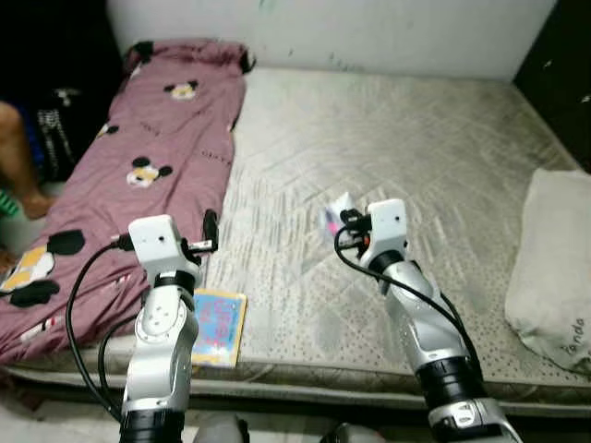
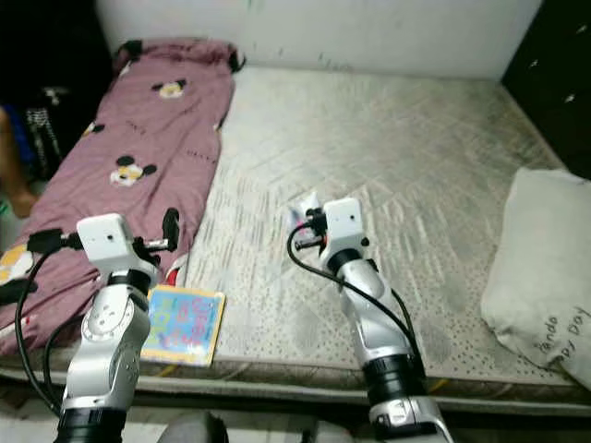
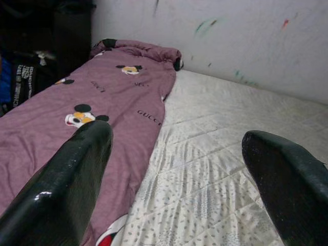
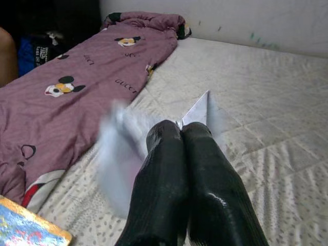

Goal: Clean up the room

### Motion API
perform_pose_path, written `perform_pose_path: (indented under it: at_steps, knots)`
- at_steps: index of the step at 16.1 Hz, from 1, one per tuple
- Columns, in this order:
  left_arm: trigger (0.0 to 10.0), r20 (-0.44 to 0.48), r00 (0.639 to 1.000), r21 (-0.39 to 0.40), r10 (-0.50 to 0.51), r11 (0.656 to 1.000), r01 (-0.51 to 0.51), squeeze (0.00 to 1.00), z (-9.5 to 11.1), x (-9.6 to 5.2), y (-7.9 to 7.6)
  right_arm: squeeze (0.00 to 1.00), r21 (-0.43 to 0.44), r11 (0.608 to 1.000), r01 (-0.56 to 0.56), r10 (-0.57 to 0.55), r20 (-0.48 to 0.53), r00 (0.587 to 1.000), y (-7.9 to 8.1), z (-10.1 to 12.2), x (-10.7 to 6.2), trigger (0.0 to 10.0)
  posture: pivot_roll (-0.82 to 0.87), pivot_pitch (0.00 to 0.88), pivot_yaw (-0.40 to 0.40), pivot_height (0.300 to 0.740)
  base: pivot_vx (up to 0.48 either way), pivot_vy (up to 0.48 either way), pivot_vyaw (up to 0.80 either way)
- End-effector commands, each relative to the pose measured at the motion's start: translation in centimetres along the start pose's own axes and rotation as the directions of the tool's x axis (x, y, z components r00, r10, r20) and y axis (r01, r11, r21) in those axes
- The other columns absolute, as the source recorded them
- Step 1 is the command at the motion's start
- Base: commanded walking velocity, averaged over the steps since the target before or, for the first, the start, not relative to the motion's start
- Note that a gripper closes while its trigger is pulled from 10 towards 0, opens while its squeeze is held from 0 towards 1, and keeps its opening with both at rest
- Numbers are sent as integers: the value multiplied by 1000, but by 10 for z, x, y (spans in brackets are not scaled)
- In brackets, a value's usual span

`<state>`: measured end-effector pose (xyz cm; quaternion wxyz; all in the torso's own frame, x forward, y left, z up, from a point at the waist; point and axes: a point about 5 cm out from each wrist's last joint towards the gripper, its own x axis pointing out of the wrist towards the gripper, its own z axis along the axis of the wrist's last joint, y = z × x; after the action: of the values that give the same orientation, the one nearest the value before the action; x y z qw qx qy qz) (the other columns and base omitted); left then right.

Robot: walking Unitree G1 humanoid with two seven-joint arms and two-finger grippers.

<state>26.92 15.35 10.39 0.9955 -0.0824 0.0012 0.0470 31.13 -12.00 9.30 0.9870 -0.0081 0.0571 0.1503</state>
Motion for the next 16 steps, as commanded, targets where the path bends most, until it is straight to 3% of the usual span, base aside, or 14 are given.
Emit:
perform_pose_path:
  at_steps: [1,10,16]
  knots:
    - [10000,-20,1000,-13,-1,1000,0,0,-2,0,-2,0,-8,1000,17,-17,5,1000,-5,1,0,10000,-21,0,-1,740,0,0,0]
    - [10000,-24,1000,-15,-7,1000,7,0,-3,0,-4,0,-15,1000,12,-12,0,1000,-4,1,2,10000,-19,0,-5,740,0,414,0]
    - [10000,-18,1000,-19,-7,1000,7,0,-3,1,-5,0,-66,997,-38,38,1,999,4,2,4,10000,-20,0,-10,740,0,480,-133]
